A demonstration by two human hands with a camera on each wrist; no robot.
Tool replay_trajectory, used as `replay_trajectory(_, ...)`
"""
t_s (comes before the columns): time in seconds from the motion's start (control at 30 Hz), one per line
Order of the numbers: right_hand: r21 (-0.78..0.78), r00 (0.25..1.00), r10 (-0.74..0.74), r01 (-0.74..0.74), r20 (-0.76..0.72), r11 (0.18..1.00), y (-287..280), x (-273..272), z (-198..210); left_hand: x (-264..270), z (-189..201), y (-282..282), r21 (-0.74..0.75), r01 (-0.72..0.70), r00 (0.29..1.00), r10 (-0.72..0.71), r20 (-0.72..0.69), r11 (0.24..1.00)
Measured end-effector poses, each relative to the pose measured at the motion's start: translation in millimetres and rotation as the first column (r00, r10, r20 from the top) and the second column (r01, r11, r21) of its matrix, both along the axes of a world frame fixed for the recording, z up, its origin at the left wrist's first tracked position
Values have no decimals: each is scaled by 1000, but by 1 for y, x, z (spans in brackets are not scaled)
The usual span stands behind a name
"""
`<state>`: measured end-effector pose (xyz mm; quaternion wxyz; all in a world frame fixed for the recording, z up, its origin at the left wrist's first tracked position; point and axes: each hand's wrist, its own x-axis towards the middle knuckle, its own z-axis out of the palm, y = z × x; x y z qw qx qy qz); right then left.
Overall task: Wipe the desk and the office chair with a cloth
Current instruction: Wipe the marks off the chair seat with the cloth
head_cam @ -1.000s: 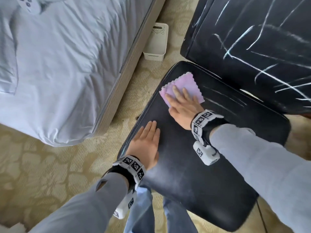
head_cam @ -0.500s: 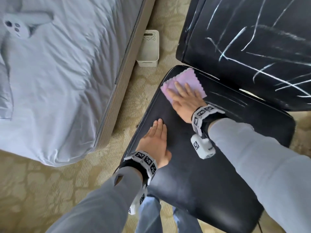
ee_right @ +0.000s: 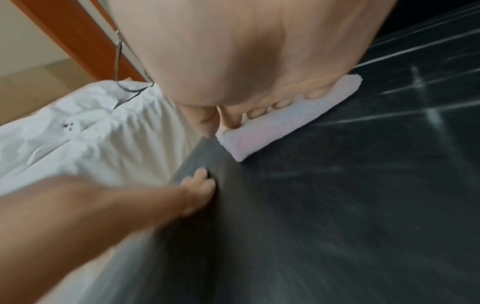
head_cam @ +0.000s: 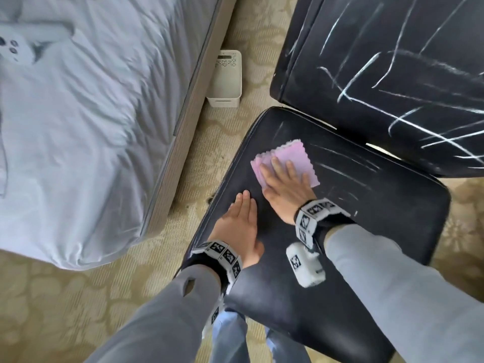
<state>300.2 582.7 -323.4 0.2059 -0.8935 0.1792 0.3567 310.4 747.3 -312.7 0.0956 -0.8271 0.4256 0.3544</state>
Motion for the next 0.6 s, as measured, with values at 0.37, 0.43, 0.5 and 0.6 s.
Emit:
replay_trajectory(0.37, -40, 987, -139, 142, 78, 989, -41, 63, 4, 10, 2, -4, -6, 22, 1000, -22, -16, 1000)
replay_trajectory(0.43, -52, 996, -52, 57, 79, 997, -28, 32, 8, 11, 3, -6, -12, 11, 1000, -12, -11, 1000)
replay_trajectory(0.5, -46, 997, 37, -34, 62, 998, -12, -3, 13, 11, 4, -7, -9, 10, 1000, -10, -15, 1000)
replay_trajectory(0.6, -31, 996, 93, -92, 6, 995, -2, -25, 11, 10, 5, -9, 24, 25, 1000, -25, -19, 999)
